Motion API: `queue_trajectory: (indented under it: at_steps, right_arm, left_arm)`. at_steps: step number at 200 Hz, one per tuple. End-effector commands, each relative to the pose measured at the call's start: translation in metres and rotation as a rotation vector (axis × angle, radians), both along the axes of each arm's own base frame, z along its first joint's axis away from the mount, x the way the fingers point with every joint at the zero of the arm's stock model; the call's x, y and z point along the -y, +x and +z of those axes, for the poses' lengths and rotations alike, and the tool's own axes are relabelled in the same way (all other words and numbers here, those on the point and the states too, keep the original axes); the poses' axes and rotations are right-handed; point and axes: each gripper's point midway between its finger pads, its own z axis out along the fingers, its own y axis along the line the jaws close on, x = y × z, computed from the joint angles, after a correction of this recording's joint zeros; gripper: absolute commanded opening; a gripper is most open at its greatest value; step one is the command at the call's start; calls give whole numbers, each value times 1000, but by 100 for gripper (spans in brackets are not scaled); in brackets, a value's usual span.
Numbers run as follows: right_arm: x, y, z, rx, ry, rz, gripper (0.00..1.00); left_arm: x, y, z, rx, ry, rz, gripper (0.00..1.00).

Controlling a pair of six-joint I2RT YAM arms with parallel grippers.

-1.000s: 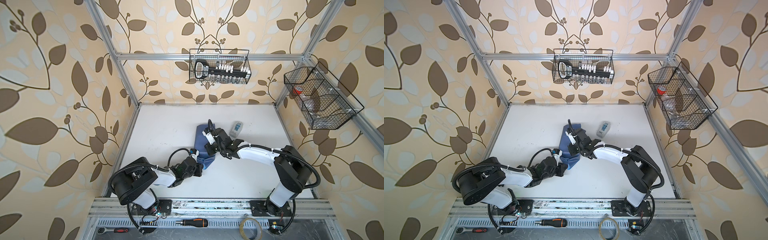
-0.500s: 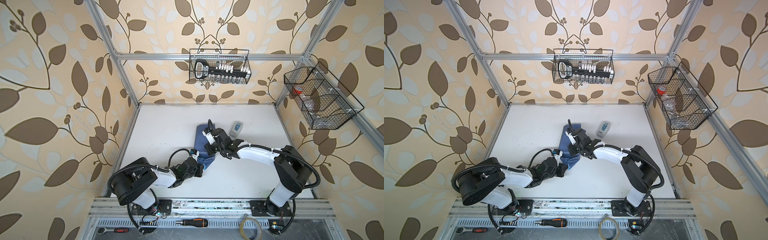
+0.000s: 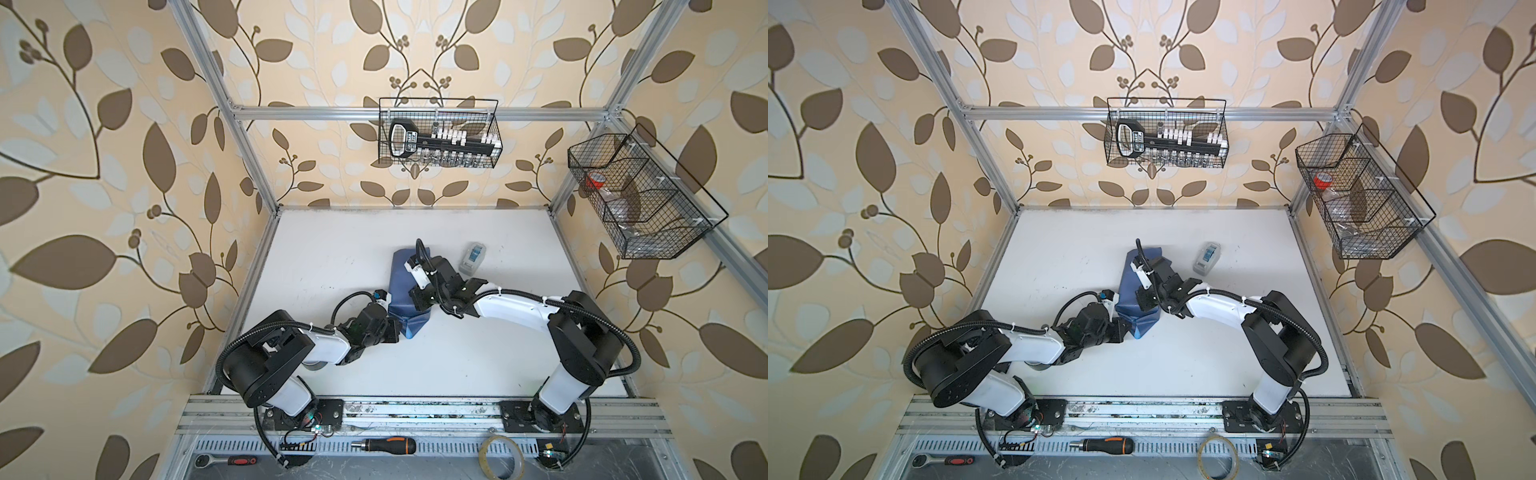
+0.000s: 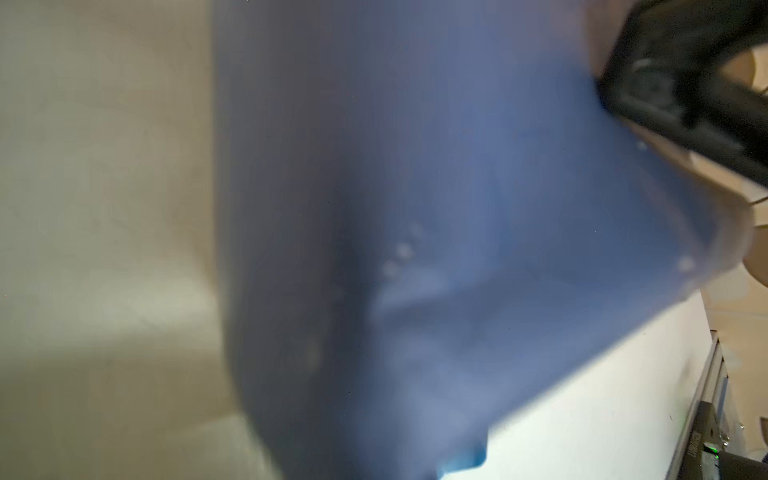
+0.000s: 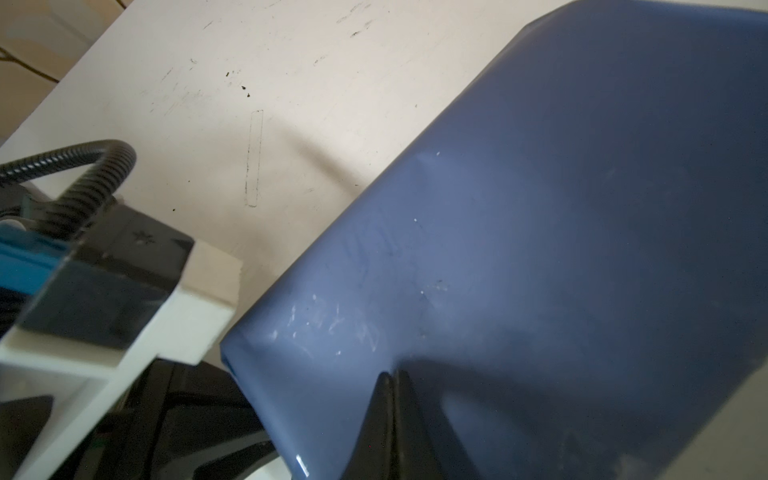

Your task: Wrap the gift box in paper

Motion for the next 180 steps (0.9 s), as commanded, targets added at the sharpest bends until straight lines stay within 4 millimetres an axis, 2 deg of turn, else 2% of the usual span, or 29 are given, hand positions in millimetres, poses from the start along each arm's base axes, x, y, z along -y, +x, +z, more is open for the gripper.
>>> queue_trajectory:
  at_steps: [1,54,105,134,180]
  right_arm:
    - [10,-22,-37,-109,-87,28,5]
    - [10,-21,-38,-111,-85,27,5]
    - [9,-21,-38,-110,-84,27,5]
    - [8,-20,-38,-110,-80,25,5]
    - [10,-20,-37,-107,-83,23,5]
  left_arm:
    - [-22,-10,-28,-86,109,12,5]
    - [-30,-27,-40,-120,144,-19,5]
    - [-25,-50,-43,-135,147,-52,4]
    - [-19,-54,-46,-143,153,-77,4]
    - [-23,-63,-48,-154,160,-75,3]
